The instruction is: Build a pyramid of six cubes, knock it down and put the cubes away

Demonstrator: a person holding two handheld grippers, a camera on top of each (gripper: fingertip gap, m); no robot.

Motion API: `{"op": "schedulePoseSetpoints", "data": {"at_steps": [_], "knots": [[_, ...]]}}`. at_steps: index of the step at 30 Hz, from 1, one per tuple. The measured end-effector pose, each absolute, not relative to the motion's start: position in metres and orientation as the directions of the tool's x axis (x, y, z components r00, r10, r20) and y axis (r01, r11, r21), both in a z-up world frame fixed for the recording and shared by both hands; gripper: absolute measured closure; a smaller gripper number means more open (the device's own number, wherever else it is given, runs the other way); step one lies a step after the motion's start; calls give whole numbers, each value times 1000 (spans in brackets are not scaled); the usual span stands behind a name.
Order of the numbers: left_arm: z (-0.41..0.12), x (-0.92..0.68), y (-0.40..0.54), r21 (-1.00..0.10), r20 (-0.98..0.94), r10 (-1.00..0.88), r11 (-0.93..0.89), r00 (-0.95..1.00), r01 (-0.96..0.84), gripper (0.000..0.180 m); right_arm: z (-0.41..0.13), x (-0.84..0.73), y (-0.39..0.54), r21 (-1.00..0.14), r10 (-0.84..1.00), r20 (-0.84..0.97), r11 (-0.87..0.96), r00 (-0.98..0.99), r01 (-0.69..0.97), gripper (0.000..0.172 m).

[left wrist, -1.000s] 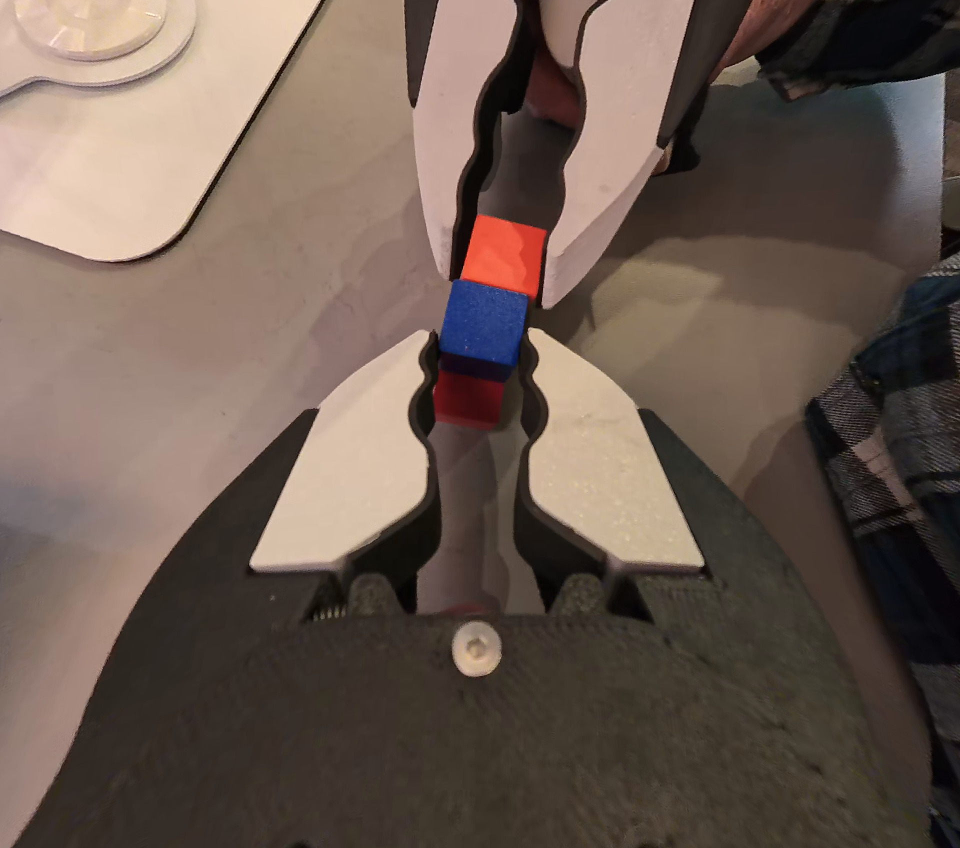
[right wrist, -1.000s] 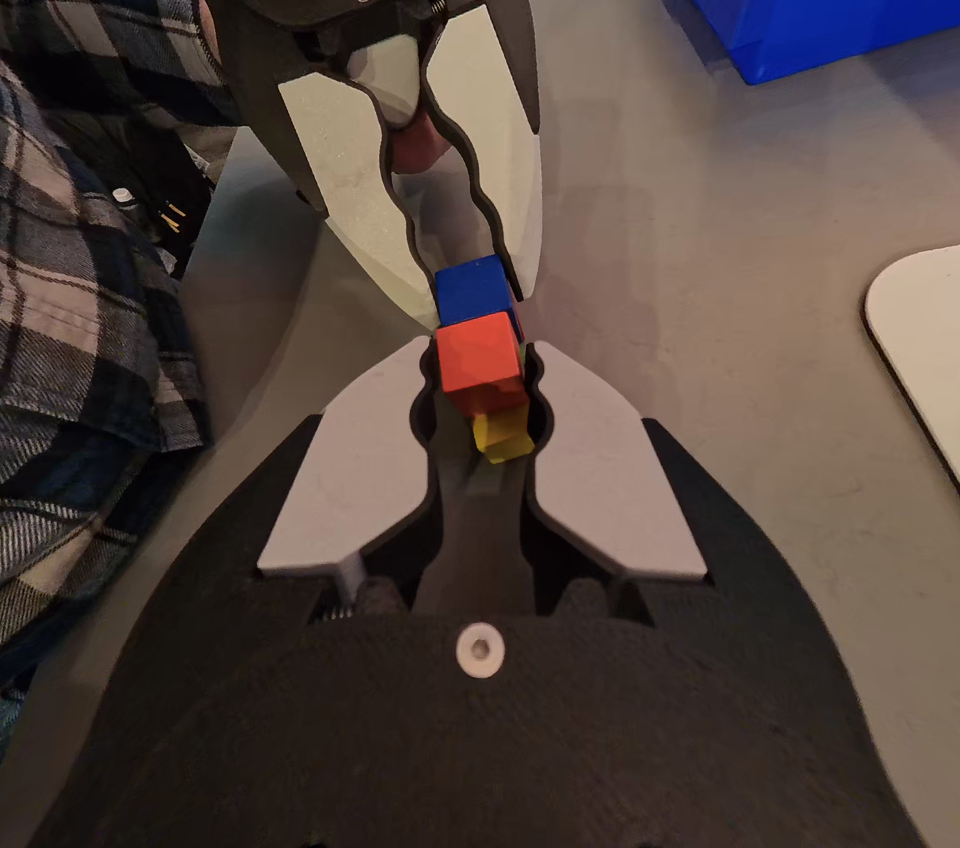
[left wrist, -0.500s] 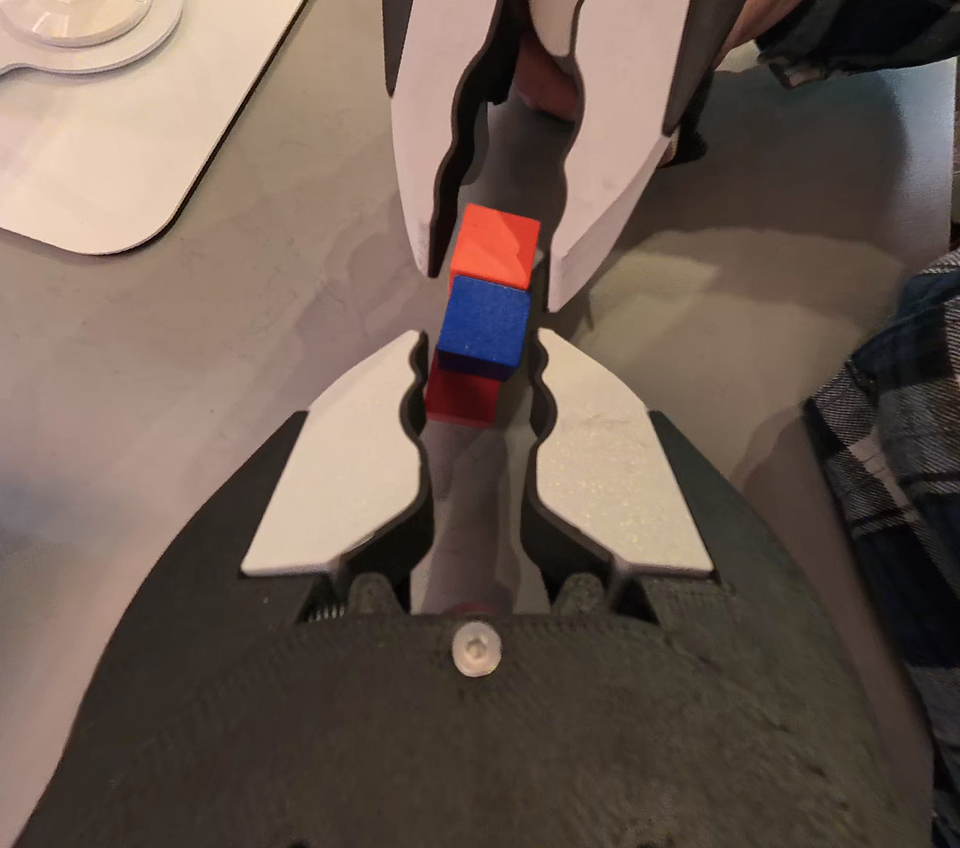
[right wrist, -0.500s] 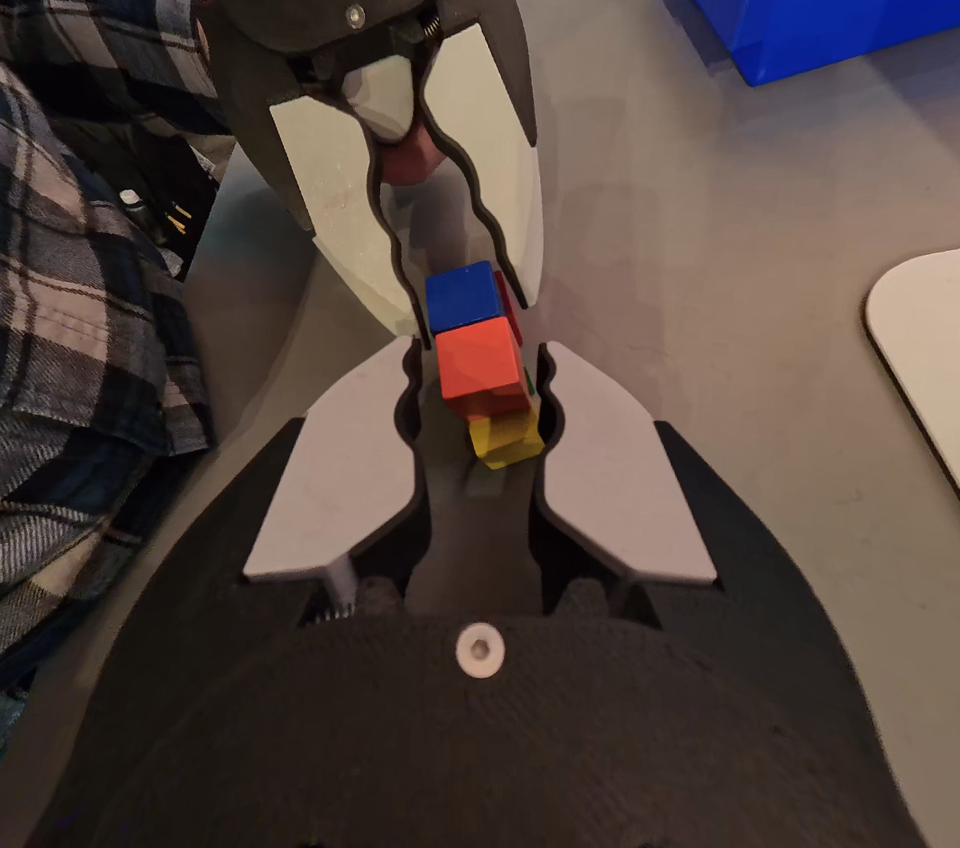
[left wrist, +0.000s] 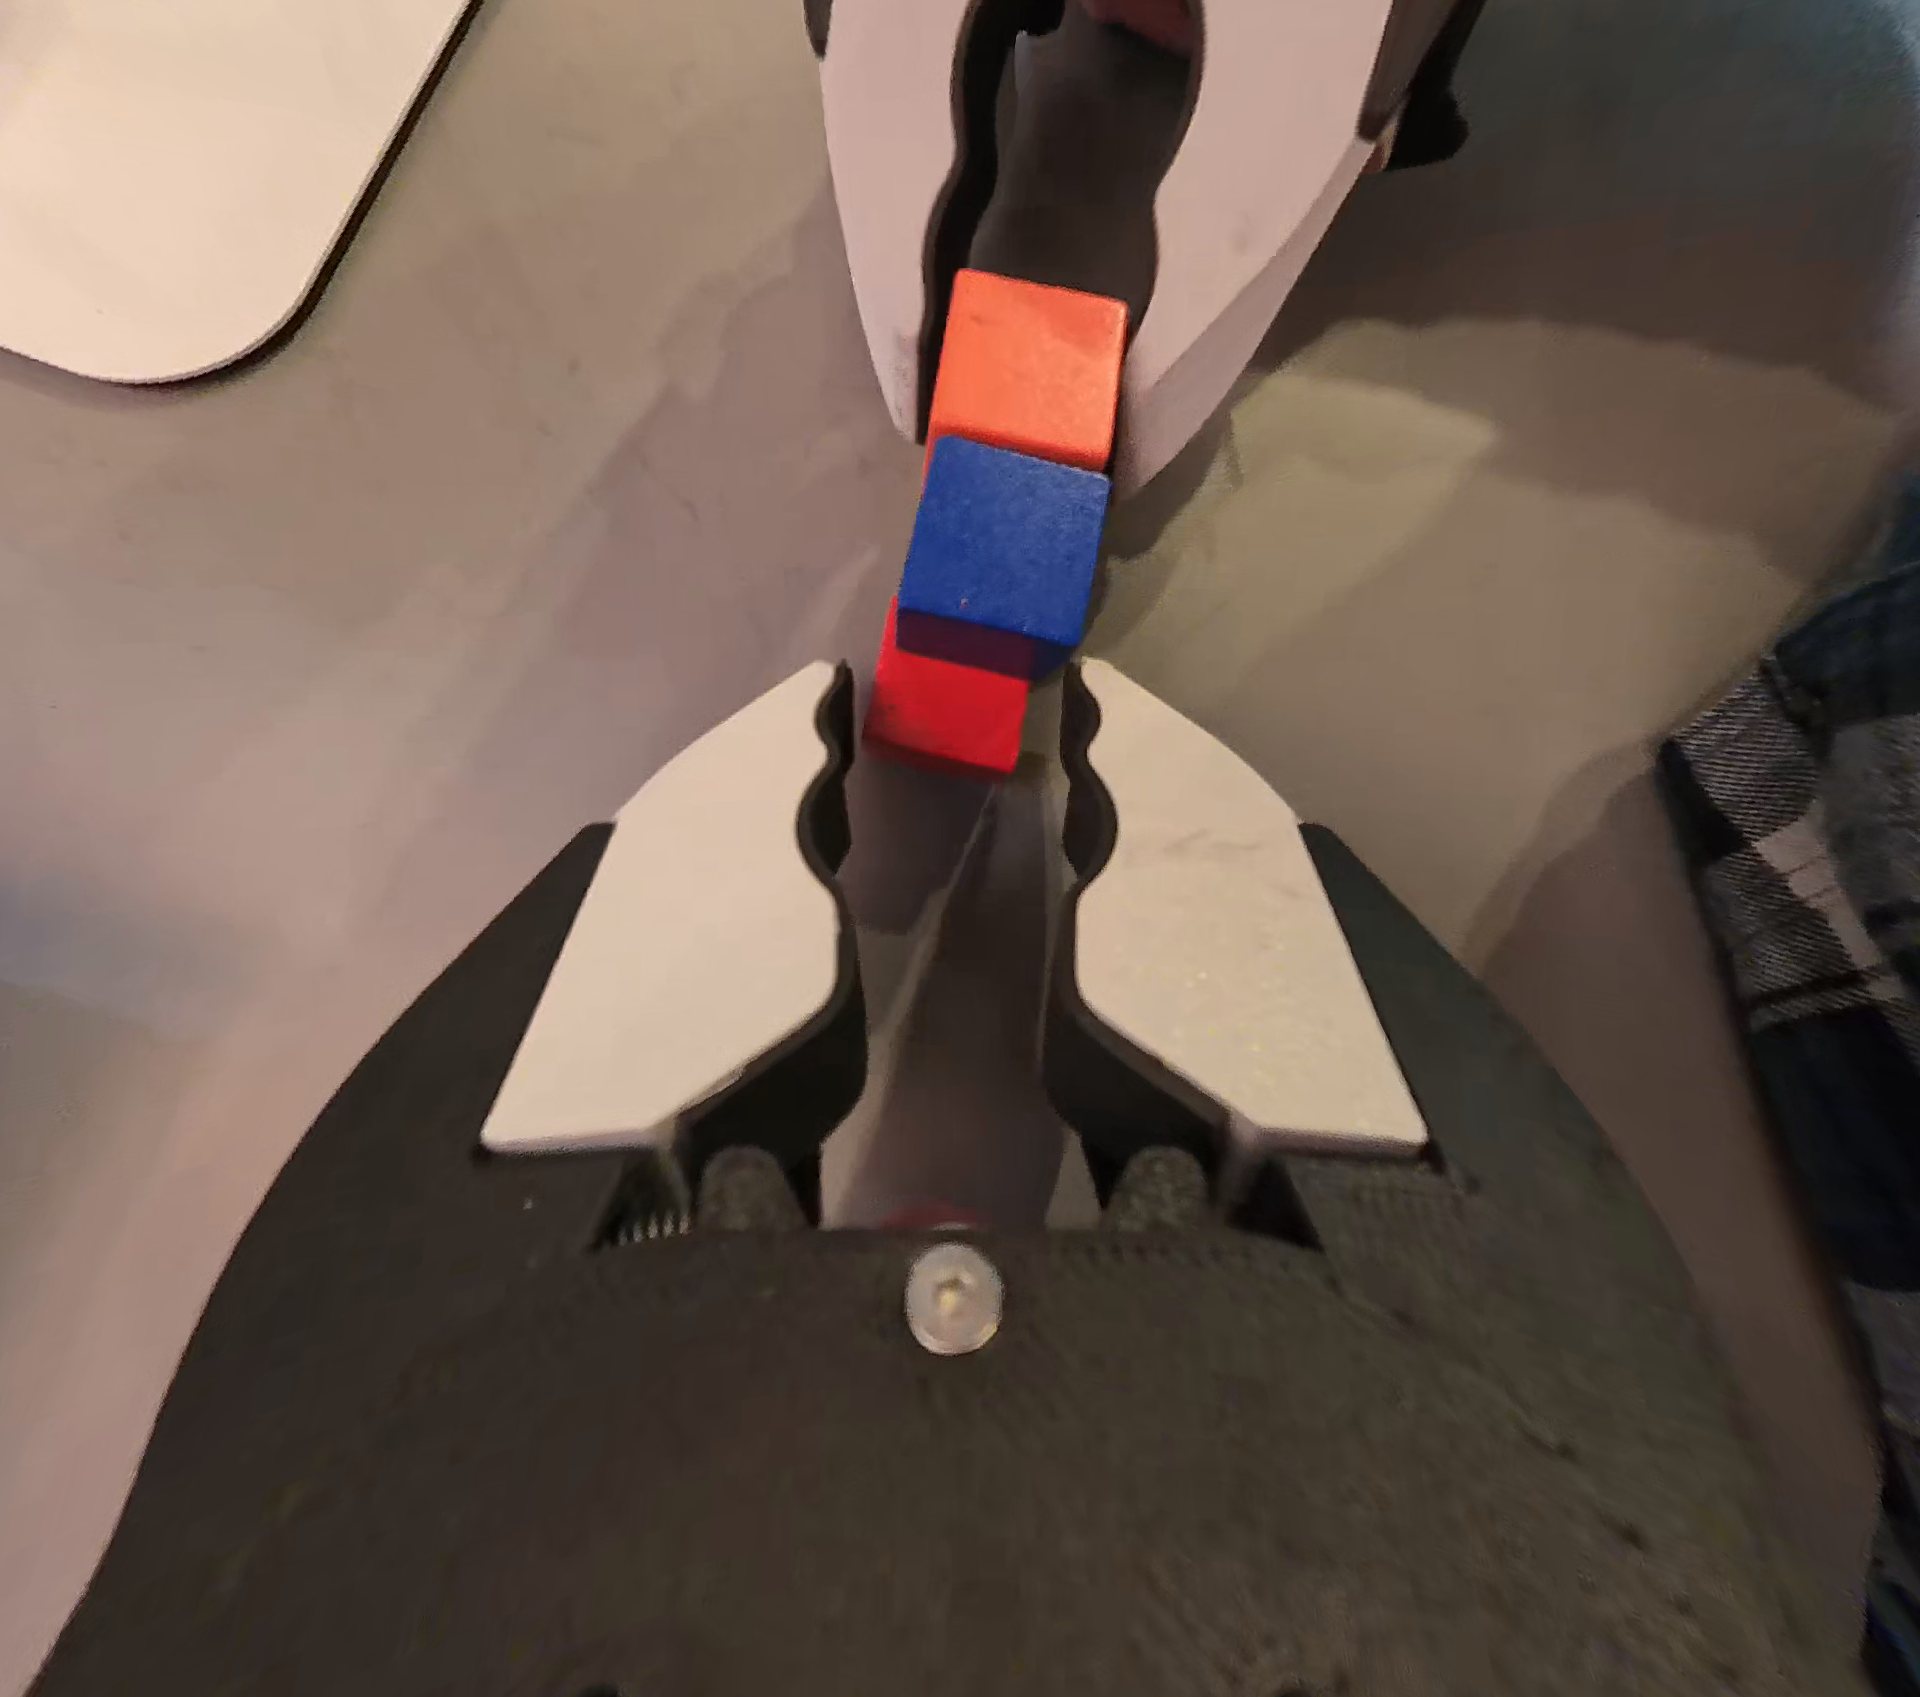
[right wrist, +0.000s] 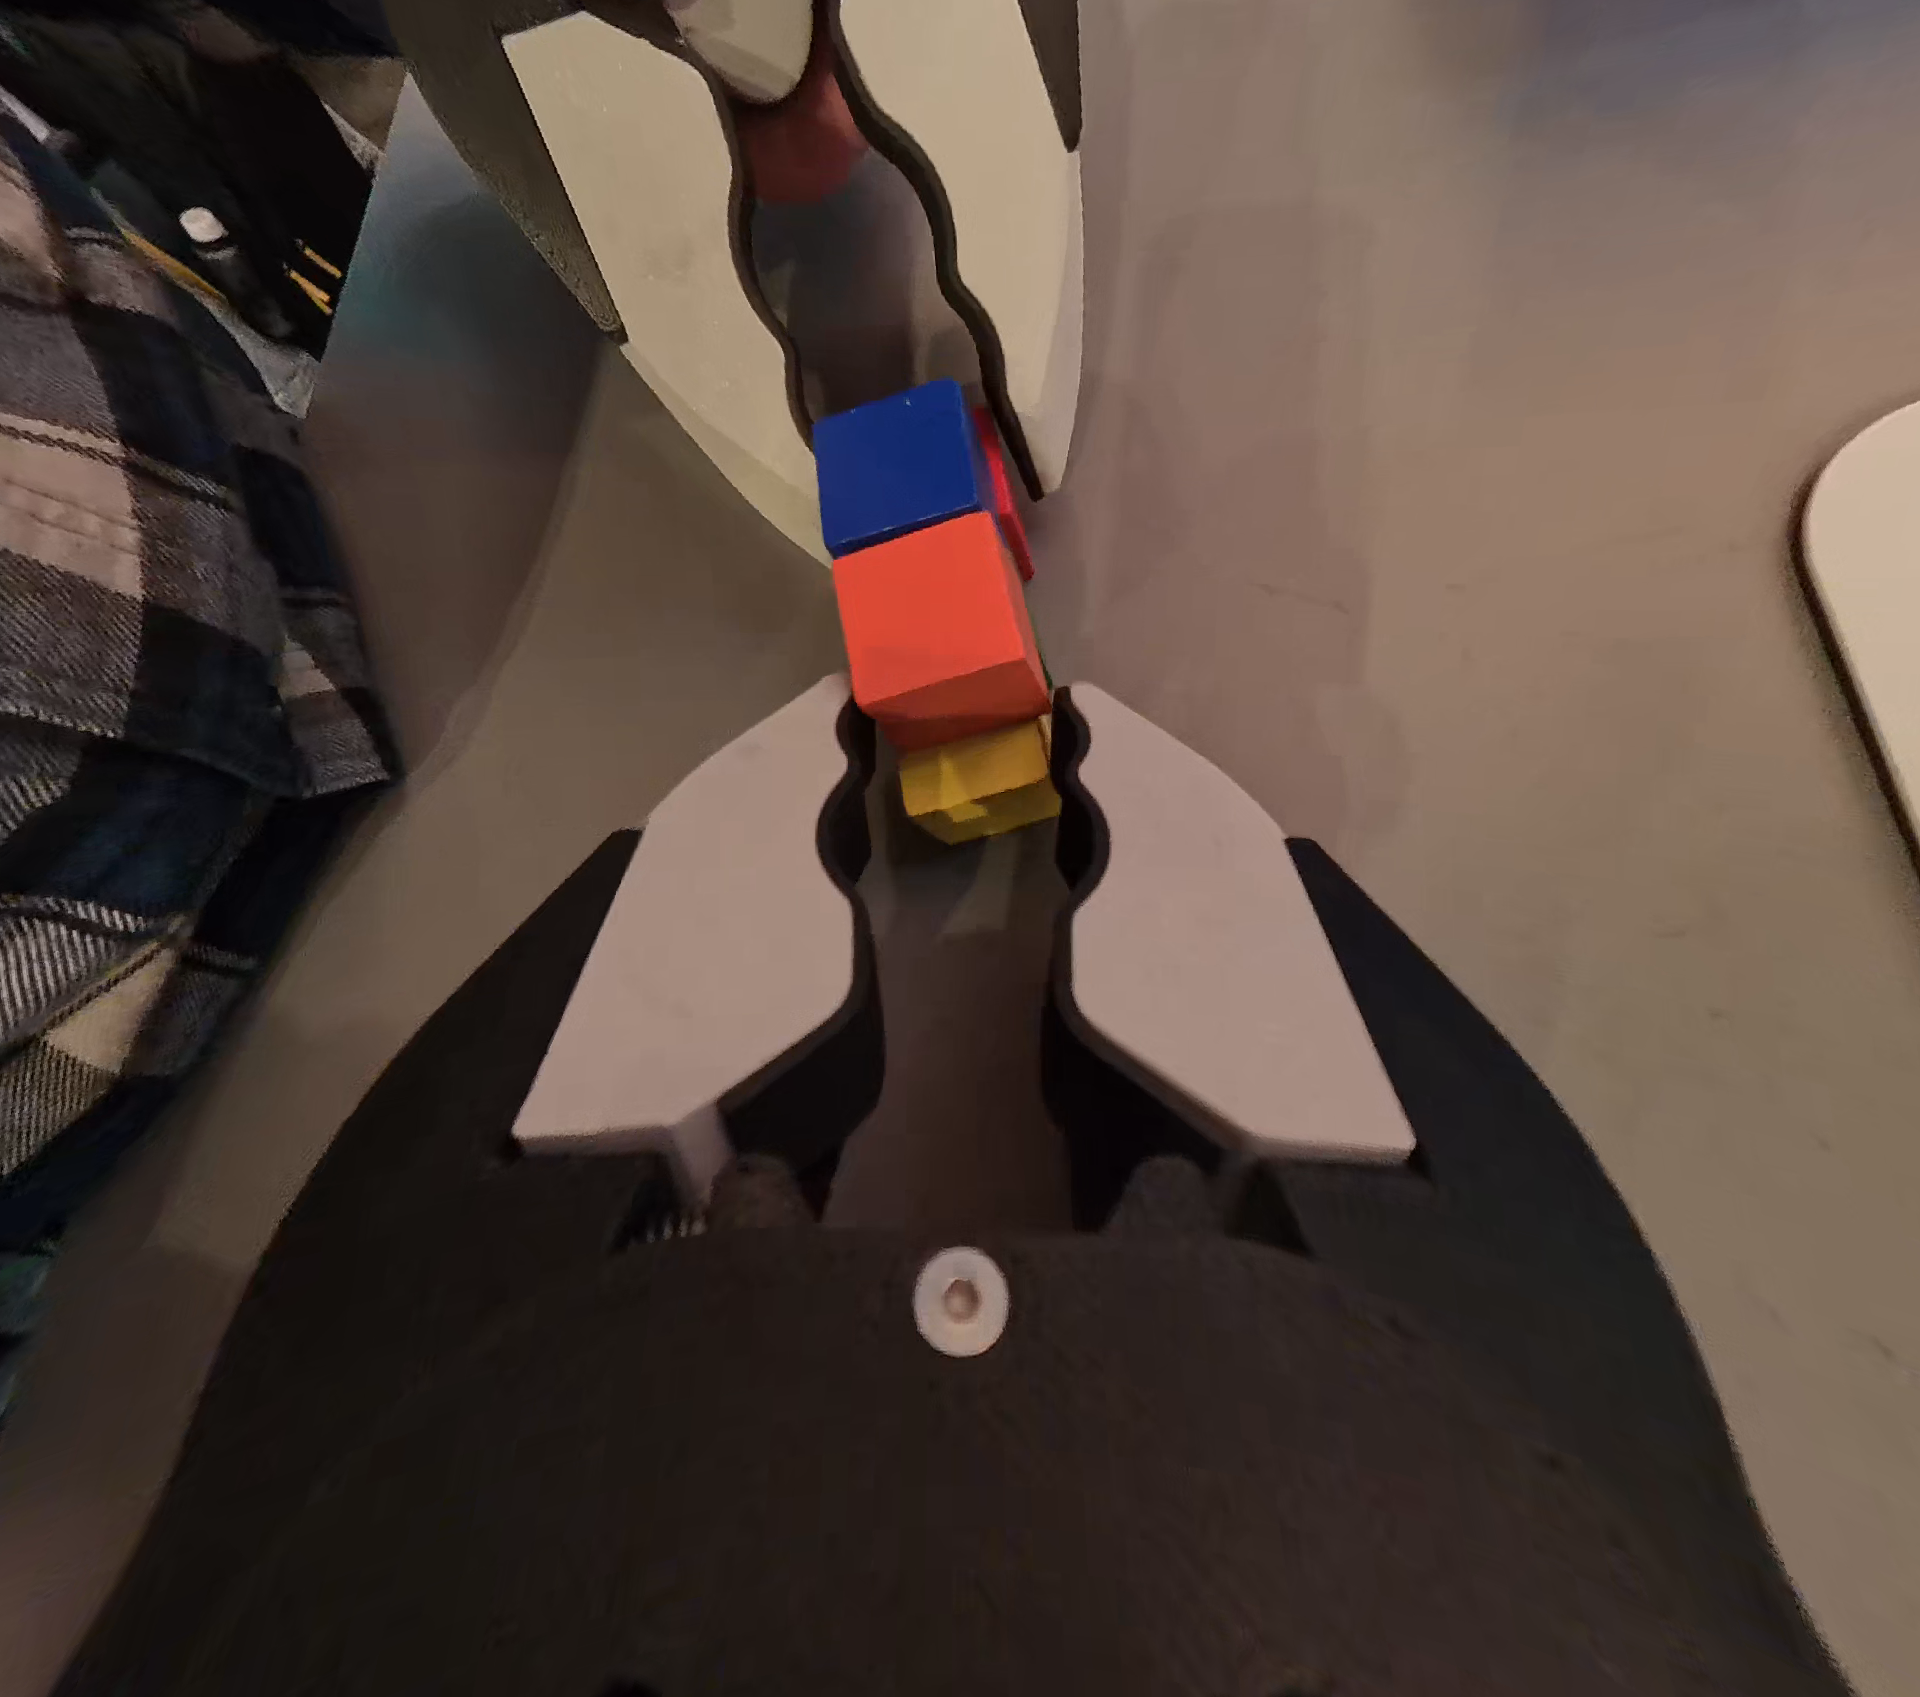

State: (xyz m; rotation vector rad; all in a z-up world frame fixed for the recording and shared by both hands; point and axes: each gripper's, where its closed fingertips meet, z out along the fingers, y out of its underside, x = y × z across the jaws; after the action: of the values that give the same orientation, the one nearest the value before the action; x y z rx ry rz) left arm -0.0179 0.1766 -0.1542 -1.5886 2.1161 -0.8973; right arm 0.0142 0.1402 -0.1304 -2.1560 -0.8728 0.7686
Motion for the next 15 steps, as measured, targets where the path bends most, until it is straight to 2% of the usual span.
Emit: {"op": "schedulePoseSetpoints", "data": {"at_steps": [4, 11, 15], "knots": [[-157, -17, 175, -661, 92, -942, 185, -323, -727, 151, -131, 14, 140, -754, 755, -260, -548, 602, 362, 140], [-158, -16, 175, -665, 105, -939, 179, -327, -725, 151, -129, 13, 139, -751, 752, -267, -554, 602, 359, 140], [-160, -16, 175, -659, 117, -939, 170, -323, -733, 139, -127, 14, 140, -753, 747, -273, -558, 606, 349, 129]]}}
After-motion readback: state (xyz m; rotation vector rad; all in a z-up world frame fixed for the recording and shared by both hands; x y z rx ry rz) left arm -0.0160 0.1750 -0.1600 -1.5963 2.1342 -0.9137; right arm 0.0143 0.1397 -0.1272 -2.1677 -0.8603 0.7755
